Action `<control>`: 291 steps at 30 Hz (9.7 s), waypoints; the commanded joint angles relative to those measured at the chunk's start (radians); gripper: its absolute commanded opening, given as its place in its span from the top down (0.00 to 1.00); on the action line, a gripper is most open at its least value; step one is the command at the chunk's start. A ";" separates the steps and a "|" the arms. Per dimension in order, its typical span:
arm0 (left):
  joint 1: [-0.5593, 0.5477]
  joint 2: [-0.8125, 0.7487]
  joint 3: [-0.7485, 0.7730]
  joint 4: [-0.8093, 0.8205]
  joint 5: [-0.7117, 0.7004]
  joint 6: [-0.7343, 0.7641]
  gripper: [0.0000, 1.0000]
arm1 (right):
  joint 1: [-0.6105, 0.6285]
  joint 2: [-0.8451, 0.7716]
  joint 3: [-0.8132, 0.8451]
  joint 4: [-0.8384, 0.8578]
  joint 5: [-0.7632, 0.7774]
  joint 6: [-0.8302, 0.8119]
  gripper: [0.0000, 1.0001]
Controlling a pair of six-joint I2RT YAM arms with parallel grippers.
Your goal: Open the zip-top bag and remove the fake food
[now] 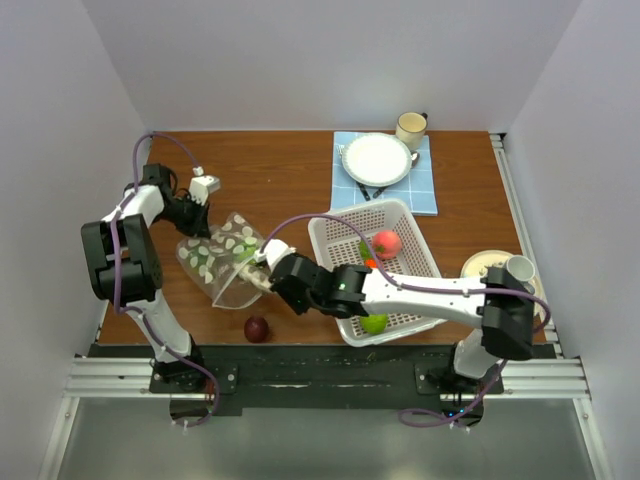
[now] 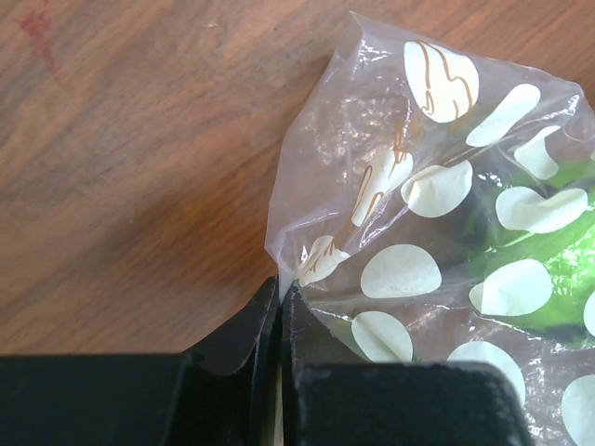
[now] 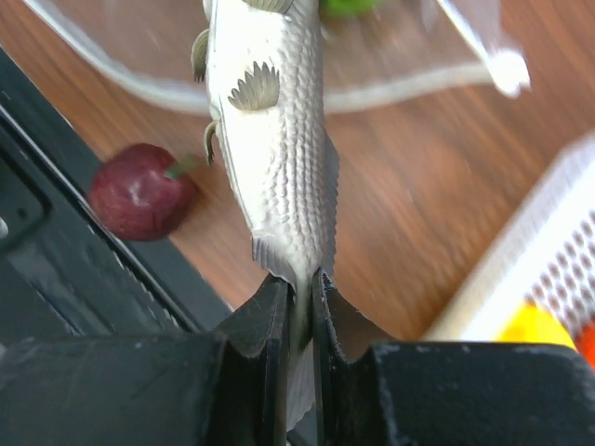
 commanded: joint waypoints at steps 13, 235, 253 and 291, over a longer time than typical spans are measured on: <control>0.009 -0.028 0.000 0.039 -0.024 -0.017 0.94 | -0.022 -0.361 -0.041 -0.518 0.567 0.399 0.93; -0.222 -0.254 -0.301 0.128 -0.277 -0.257 1.00 | 0.077 0.663 0.385 0.571 0.096 -0.055 0.01; -0.218 -0.228 -0.296 0.162 -0.340 -0.227 1.00 | 0.064 0.395 0.089 0.641 0.084 -0.023 0.36; -0.198 -0.191 -0.253 0.171 -0.367 -0.236 1.00 | 0.079 -0.204 -0.259 0.371 0.320 -0.025 0.01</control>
